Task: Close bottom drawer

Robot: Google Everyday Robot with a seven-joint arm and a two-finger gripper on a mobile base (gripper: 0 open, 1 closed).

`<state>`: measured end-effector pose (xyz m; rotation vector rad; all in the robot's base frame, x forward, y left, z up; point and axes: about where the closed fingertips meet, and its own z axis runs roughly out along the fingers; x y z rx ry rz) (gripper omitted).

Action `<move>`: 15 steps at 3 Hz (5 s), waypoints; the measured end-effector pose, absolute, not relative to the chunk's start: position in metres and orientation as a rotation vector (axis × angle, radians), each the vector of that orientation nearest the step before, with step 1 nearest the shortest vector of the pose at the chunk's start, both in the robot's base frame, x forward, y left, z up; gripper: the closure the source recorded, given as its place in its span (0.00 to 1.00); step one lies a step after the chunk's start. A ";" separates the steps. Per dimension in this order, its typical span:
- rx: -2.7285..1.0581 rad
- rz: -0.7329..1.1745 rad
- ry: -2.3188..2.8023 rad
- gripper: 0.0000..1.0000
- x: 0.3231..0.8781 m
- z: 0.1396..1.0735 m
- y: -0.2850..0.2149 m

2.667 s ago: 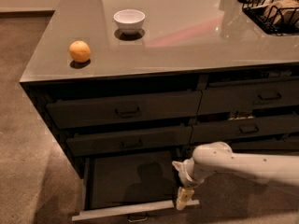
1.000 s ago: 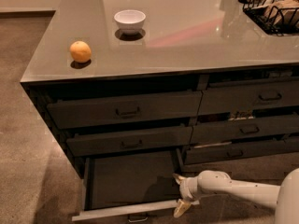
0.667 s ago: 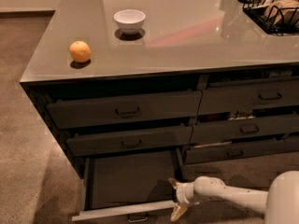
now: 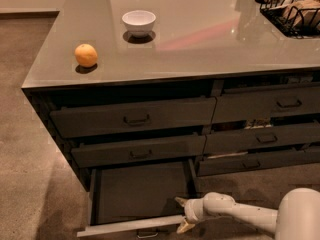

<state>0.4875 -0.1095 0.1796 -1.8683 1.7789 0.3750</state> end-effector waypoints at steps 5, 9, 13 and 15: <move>-1.790 0.402 1.708 0.20 0.539 0.219 -0.107; -1.668 0.983 1.574 0.78 0.403 0.192 -0.108; -1.518 0.797 1.637 1.00 0.437 0.175 -0.089; -1.390 0.693 1.607 1.00 0.499 0.173 -0.088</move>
Offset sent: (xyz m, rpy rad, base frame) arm 0.0564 0.0090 0.0239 0.0149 -0.0640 -0.0155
